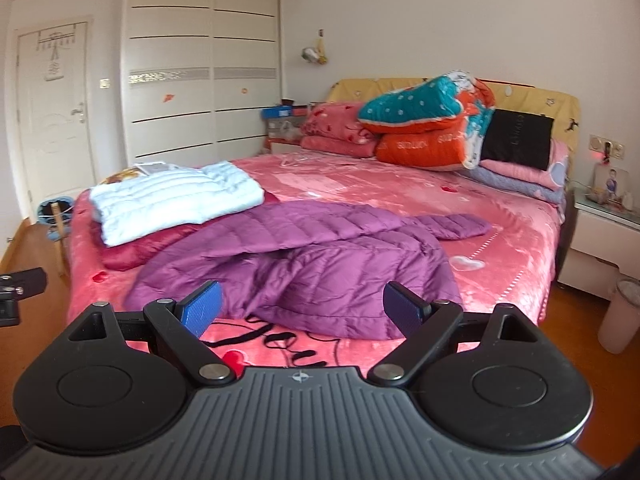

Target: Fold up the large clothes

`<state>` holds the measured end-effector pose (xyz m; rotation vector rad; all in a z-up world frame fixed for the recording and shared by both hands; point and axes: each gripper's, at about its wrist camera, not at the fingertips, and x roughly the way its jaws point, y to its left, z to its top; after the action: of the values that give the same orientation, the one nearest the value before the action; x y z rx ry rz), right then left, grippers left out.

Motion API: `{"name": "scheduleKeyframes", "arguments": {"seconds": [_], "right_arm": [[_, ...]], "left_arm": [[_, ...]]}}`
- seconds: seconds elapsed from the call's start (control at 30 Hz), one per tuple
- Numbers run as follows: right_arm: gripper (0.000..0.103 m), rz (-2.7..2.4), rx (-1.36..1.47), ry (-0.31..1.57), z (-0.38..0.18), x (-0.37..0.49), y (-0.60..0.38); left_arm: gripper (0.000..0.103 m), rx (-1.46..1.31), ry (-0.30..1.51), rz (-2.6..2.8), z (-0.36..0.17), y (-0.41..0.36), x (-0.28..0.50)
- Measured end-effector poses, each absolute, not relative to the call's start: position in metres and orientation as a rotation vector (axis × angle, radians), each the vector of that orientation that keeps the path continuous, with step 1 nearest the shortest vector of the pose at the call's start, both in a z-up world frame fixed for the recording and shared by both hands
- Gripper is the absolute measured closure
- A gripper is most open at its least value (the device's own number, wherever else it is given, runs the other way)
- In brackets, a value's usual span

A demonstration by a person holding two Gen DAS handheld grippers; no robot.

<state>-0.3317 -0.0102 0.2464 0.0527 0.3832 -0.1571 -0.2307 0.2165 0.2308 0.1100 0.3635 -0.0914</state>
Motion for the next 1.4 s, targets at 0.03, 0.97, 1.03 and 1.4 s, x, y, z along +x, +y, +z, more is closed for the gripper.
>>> {"name": "scheduleKeyframes", "arguments": {"seconds": [0.03, 0.97, 1.03, 1.4], "right_arm": [[0.0, -0.149, 0.053, 0.386, 0.247, -0.33, -0.011], [0.0, -0.131, 0.049, 0.428, 0.23, -0.325, -0.037], [0.0, -0.147, 0.048, 0.433, 0.223, -0.321, -0.041], [0.0, -0.219, 0.123, 0.478, 0.177, -0.296, -0.077]], "left_arm": [[0.001, 0.111, 0.361, -0.088, 0.231, 0.217, -0.231], [0.001, 0.125, 0.394, -0.105, 0.215, 0.195, -0.228], [0.001, 0.131, 0.397, -0.112, 0.213, 0.191, -0.227], [0.001, 0.159, 0.433, -0.152, 0.196, 0.168, -0.215]]}}
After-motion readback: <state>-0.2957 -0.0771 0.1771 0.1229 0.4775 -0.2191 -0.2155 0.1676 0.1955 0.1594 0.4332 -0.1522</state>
